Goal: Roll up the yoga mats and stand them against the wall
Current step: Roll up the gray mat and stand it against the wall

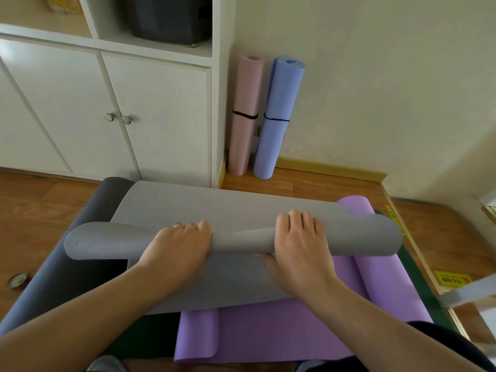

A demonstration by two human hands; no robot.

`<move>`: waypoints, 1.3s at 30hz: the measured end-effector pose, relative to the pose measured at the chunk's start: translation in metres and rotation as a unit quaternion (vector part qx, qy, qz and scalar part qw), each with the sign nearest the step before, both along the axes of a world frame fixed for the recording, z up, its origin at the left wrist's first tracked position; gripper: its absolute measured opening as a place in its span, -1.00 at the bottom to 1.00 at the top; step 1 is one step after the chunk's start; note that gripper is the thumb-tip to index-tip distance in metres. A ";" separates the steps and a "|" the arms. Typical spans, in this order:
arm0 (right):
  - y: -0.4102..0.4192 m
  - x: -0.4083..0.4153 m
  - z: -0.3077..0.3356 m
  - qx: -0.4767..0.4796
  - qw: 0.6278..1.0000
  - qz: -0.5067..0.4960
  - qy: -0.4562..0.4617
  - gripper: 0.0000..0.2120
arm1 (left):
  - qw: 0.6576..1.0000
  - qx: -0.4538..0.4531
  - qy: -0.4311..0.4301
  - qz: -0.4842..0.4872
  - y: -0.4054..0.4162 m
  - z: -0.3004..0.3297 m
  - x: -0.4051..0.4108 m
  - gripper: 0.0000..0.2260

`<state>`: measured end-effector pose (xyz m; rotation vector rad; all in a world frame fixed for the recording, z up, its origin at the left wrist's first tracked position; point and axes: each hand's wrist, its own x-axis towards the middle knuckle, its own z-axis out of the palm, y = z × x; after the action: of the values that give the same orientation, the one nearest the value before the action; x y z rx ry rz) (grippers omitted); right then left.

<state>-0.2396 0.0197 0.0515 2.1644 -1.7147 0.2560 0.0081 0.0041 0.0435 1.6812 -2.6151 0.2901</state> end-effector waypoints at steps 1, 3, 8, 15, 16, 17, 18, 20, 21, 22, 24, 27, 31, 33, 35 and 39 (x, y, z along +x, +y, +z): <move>-0.001 -0.001 -0.002 0.002 1.000 -0.005 -0.001 -0.43 | 1.000 -0.003 -0.006 0.001 0.000 0.003 -0.002 -0.64; -0.003 -0.002 -0.003 0.013 1.000 -0.004 -0.004 -0.40 | 1.000 0.016 -0.015 0.007 0.000 0.011 -0.006 -0.75; -0.001 -0.007 0.001 0.053 0.999 -0.007 -0.002 -0.39 | 0.996 0.076 -0.039 0.009 0.000 0.024 -0.011 -0.72; 0.007 -0.016 0.008 0.205 0.978 -0.004 -0.018 -0.67 | 0.980 0.192 0.007 -0.048 -0.002 0.029 -0.004 -0.55; 0.008 -0.018 0.010 0.221 0.975 -0.008 -0.022 -0.68 | 0.976 0.207 0.035 -0.057 0.000 0.031 -0.002 -0.56; 0.008 -0.019 0.011 0.229 0.973 -0.010 -0.025 -0.67 | 0.973 0.213 0.061 -0.063 0.003 0.034 -0.001 -0.57; 0.008 -0.021 0.011 0.236 0.971 -0.009 -0.029 -0.67 | 0.972 0.212 0.081 -0.068 0.004 0.036 0.000 -0.59; 0.008 -0.022 0.012 0.248 0.968 -0.002 -0.041 -0.62 | 0.973 0.203 0.090 -0.067 0.006 0.038 0.000 -0.60; 0.009 -0.023 0.013 0.254 0.966 0.006 -0.049 -0.57 | 0.975 0.196 0.083 -0.060 0.007 0.036 -0.002 -0.61; 0.010 -0.024 0.014 0.260 0.964 0.020 -0.060 -0.53 | 0.979 0.186 0.072 -0.049 0.007 0.033 -0.003 -0.62; 0.012 -0.025 0.015 0.274 0.957 0.053 -0.081 -0.49 | 0.986 0.161 0.048 -0.010 0.007 0.023 -0.005 -0.68; 0.013 -0.023 0.012 0.291 0.948 0.068 -0.110 -0.60 | 0.992 0.120 -0.011 0.030 0.009 0.016 -0.006 -0.61; 0.014 -0.017 0.001 0.203 0.975 0.025 -0.092 -0.66 | 0.997 0.059 -0.036 0.038 0.014 0.014 -0.015 -0.48; 0.014 -0.016 -0.003 0.170 0.983 0.012 -0.076 -0.62 | 0.995 0.085 -0.023 0.042 0.013 0.011 -0.018 -0.51; 0.014 -0.016 -0.002 0.179 0.982 0.017 -0.056 -0.52 | 0.992 0.114 -0.034 0.030 0.012 0.012 -0.017 -0.48; 0.010 -0.016 0.003 0.227 0.973 -0.005 -0.030 -0.52 | 0.992 0.093 -0.082 0.002 0.006 0.019 -0.015 -0.60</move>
<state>-0.2558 0.0301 0.0549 2.4814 -1.9702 -0.0882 -0.0064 0.0096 0.0620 1.7879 -2.8388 0.1984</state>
